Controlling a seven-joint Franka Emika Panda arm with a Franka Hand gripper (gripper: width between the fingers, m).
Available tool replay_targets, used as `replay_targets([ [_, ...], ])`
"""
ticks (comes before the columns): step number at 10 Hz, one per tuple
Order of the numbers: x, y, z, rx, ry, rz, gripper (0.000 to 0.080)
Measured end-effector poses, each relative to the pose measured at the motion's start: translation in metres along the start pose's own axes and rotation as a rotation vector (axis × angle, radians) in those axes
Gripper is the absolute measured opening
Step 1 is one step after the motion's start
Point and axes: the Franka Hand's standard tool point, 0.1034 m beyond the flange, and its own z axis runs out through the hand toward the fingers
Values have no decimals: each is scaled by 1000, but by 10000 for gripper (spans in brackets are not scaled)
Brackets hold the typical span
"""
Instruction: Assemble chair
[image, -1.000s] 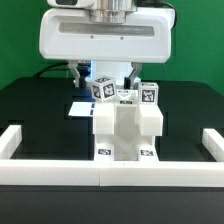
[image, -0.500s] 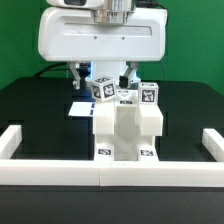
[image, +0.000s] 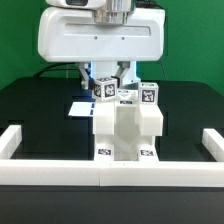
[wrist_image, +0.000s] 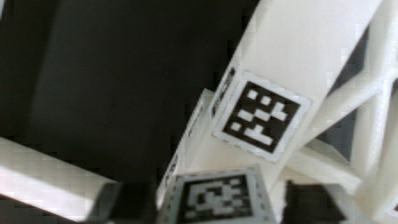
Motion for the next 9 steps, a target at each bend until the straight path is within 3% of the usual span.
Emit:
replay_targets([
  [4, 0, 0, 0, 1, 0, 53, 285],
  [9, 0, -1, 1, 2, 0, 422, 285],
])
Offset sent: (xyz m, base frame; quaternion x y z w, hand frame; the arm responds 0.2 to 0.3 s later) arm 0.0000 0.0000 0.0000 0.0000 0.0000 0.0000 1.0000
